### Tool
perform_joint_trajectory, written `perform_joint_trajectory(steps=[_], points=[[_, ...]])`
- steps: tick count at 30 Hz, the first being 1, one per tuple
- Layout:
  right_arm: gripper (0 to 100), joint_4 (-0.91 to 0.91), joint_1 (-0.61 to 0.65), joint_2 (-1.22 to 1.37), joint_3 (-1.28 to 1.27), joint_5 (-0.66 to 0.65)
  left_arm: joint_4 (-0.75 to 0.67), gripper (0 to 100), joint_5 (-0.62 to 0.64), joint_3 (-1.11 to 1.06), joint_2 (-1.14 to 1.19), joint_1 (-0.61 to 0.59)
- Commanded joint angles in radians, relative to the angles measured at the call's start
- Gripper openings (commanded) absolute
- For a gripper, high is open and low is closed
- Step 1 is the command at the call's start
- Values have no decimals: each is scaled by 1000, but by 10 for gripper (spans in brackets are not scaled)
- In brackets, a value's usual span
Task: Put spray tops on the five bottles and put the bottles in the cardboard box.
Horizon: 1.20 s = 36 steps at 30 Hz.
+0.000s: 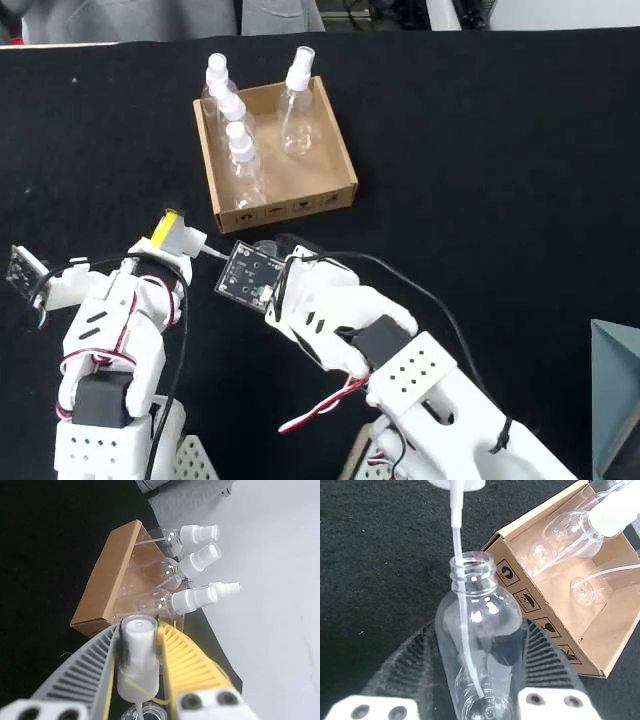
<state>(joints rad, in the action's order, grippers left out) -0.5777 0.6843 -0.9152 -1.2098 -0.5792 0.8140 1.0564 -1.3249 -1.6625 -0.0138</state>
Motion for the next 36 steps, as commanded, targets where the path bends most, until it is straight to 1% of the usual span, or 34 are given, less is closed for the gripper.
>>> perform_joint_trajectory(steps=[1,5,11,27,32,36], points=[[137,3,23,-53,7,5,-23,29,-43,10,-9,21],[137,2,21,-53,7,3,-23,29,-100,10,-9,24],[137,0,0,-58,5,3,-14,30,-222,8,-9,116],[137,0,-5,-58,5,3,-14,30,-233,8,-9,124],[137,2,-5,-58,5,3,-12,30,-307,7,-9,125],[137,2,-5,-58,5,3,-12,34,-308,7,-9,125]])
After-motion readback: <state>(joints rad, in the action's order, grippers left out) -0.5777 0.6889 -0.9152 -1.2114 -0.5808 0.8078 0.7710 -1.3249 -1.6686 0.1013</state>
